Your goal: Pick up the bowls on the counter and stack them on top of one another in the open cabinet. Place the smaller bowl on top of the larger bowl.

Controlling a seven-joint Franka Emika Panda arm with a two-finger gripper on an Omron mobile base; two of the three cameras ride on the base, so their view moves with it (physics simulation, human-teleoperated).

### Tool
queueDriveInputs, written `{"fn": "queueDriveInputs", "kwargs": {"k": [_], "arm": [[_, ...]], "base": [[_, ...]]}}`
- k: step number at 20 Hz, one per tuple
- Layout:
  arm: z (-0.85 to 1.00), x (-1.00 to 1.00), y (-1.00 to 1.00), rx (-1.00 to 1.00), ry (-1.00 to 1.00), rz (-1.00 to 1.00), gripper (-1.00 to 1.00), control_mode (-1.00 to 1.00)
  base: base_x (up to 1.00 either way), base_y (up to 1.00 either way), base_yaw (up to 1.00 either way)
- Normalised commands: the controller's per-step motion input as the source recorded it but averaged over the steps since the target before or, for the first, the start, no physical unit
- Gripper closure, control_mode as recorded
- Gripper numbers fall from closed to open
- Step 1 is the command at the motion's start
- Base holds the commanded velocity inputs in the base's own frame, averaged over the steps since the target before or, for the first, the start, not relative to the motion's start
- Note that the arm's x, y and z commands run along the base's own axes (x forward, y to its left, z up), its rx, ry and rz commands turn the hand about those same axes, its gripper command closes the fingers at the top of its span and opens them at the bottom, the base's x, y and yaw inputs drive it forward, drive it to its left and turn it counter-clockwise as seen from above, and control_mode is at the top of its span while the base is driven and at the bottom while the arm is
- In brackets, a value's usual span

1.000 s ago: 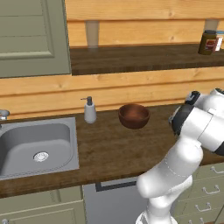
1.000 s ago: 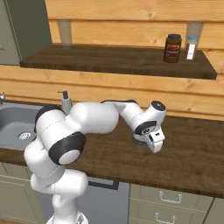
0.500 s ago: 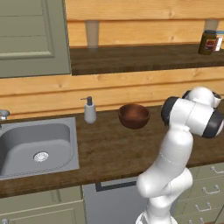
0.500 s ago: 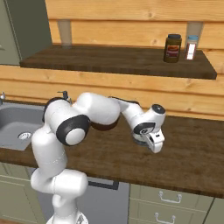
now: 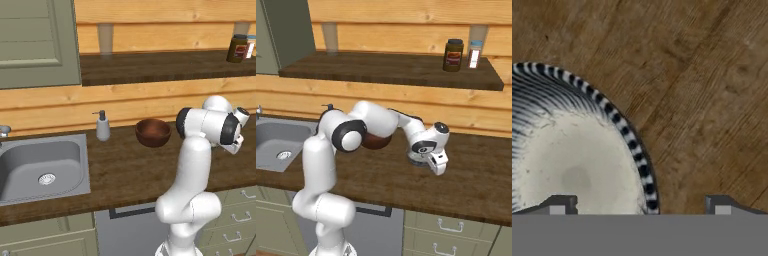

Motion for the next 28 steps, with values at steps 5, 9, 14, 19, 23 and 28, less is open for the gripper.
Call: {"fn": "queueDriveInputs", "kwargs": {"k": [5, 9, 14, 19, 23, 28], "arm": [[-0.21, 0.31, -0.08, 0.00, 0.01, 0.00, -1.00, -1.00], [-0.14, 0.04, 0.00, 0.00, 0.03, 0.00, 1.00, -1.00], [0.00, 0.00, 0.00, 0.00, 0.00, 0.00, 1.00, -1.00], [0.01, 0.00, 0.00, 0.00, 0.00, 0.00, 1.00, -1.00], [0.58, -0.02, 0.10, 0.00, -0.15, 0.00, 1.00, -1.00], [0.58, 0.00, 0.43, -0.10, -0.20, 0.00, 1.00, -1.00]], "base": [[0.00, 0.00, 0.00], [0.00, 0.00, 0.00], [0.00, 0.00, 0.00], [0.00, 0.00, 0.00], [0.00, 0.00, 0.00], [0.00, 0.00, 0.00]]}}
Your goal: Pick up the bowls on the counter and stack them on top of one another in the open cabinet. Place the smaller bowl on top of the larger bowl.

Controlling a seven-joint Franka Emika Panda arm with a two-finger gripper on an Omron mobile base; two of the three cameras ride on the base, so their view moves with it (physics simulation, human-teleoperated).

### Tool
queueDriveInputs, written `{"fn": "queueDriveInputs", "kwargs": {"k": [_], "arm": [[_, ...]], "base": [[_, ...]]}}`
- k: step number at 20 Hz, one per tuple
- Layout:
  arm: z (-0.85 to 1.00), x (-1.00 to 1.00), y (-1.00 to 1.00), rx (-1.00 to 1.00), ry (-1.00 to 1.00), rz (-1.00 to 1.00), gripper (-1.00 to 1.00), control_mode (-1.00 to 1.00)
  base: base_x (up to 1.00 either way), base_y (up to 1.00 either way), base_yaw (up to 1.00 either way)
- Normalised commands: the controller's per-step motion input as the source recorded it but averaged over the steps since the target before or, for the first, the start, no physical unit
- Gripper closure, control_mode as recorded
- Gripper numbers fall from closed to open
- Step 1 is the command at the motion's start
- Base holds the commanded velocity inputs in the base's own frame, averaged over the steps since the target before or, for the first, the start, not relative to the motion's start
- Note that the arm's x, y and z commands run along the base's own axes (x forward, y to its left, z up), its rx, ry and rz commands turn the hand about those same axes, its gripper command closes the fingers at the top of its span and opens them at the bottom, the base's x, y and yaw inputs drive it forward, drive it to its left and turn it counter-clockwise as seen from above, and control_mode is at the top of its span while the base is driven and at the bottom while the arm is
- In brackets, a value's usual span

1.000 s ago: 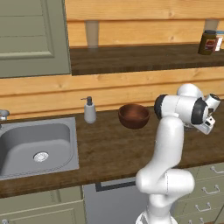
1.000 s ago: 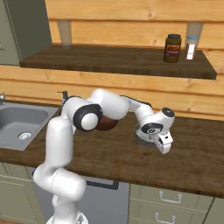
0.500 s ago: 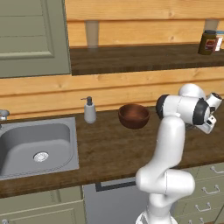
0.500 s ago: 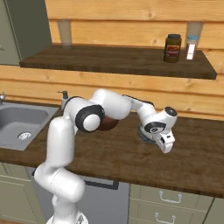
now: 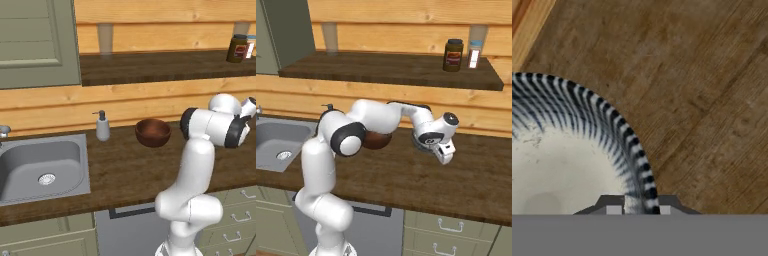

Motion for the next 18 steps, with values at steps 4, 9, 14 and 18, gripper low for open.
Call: {"fn": "queueDriveInputs", "kwargs": {"k": [4, 9, 14, 18], "arm": [[0.01, -0.01, 0.61, -0.30, -0.11, 0.00, 1.00, -1.00], [0.26, -0.02, 0.57, -0.24, -0.09, 0.00, 1.00, -1.00], [0.71, 0.01, 0.54, -0.11, 0.00, 0.00, 1.00, -1.00], [0.57, 0.10, 0.67, -0.15, 0.00, 0.00, 1.00, -1.00]], "base": [[0.00, 0.00, 0.00], [0.00, 0.00, 0.00], [0.00, 0.00, 0.00], [0.00, 0.00, 0.00]]}}
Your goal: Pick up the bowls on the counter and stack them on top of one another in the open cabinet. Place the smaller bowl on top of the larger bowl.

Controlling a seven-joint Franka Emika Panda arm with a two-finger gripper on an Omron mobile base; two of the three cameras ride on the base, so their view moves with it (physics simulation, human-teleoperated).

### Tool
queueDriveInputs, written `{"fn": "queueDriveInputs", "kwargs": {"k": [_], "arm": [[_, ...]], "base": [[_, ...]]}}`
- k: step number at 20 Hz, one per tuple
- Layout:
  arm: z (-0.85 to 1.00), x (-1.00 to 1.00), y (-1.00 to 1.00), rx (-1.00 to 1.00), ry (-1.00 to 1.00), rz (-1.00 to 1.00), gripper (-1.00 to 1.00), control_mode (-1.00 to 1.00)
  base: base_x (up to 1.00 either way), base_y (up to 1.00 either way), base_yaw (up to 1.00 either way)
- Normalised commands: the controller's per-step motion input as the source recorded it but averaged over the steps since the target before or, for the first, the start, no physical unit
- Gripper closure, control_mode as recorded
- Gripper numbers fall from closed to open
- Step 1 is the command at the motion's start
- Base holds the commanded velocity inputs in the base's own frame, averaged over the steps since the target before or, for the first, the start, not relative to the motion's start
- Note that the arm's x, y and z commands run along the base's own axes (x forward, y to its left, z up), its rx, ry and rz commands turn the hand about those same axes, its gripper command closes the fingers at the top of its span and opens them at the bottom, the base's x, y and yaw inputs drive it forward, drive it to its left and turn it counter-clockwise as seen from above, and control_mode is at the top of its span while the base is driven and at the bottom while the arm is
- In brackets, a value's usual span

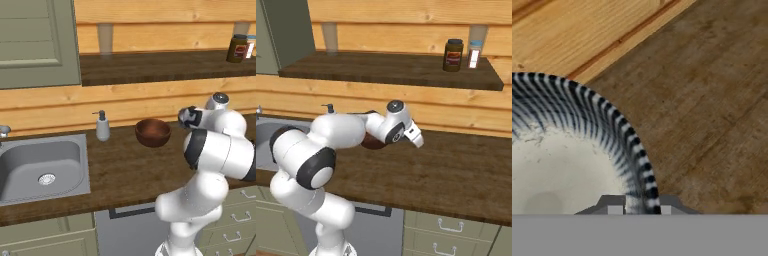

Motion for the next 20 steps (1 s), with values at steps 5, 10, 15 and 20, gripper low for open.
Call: {"fn": "queueDriveInputs", "kwargs": {"k": [5, 10, 15, 20], "arm": [[0.27, 0.16, 0.76, -0.15, 0.06, 0.00, 1.00, -1.00], [0.03, 0.11, 0.65, -0.10, 0.08, 0.02, 1.00, -1.00], [0.04, 0.20, 0.54, -0.09, 0.04, 0.00, 1.00, -1.00], [-0.04, 0.42, 0.40, -0.13, 0.10, 0.00, 1.00, -1.00]], "base": [[0.00, 0.00, 0.00], [0.00, 0.00, 0.00], [0.00, 0.00, 0.00], [0.00, 0.00, 0.00]]}}
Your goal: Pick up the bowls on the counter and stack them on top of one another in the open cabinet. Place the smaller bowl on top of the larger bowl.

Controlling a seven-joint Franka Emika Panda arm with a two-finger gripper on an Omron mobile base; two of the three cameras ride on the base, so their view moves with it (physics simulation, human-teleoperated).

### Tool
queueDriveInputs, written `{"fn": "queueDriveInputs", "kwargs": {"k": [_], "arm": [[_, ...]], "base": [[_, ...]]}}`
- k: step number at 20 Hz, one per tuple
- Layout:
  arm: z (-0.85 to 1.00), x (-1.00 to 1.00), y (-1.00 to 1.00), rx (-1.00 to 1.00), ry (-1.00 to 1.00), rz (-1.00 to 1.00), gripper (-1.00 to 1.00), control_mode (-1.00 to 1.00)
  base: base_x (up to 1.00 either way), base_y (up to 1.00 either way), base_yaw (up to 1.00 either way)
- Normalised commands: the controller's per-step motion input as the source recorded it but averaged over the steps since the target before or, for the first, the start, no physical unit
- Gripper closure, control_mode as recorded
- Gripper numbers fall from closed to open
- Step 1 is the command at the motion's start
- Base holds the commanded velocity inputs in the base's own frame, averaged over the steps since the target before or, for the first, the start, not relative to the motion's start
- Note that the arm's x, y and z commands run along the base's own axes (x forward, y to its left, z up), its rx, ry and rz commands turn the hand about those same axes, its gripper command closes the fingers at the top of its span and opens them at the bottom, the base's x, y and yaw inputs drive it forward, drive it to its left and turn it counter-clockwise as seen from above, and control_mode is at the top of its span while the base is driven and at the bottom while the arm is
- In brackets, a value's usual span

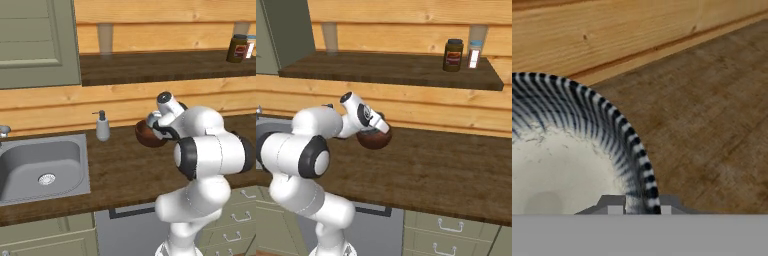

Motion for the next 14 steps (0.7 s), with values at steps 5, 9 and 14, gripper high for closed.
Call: {"fn": "queueDriveInputs", "kwargs": {"k": [5, 9, 14], "arm": [[-0.09, 0.47, 0.22, -0.16, 0.10, 0.00, 1.00, -1.00], [-0.27, 0.27, 0.08, -0.18, 0.10, 0.00, 1.00, -1.00], [-0.30, 0.03, 0.00, -0.05, 0.05, 0.00, 1.00, -1.00]], "base": [[0.00, 0.00, 0.00], [0.00, 0.00, 0.00], [0.00, 0.00, 0.00]]}}
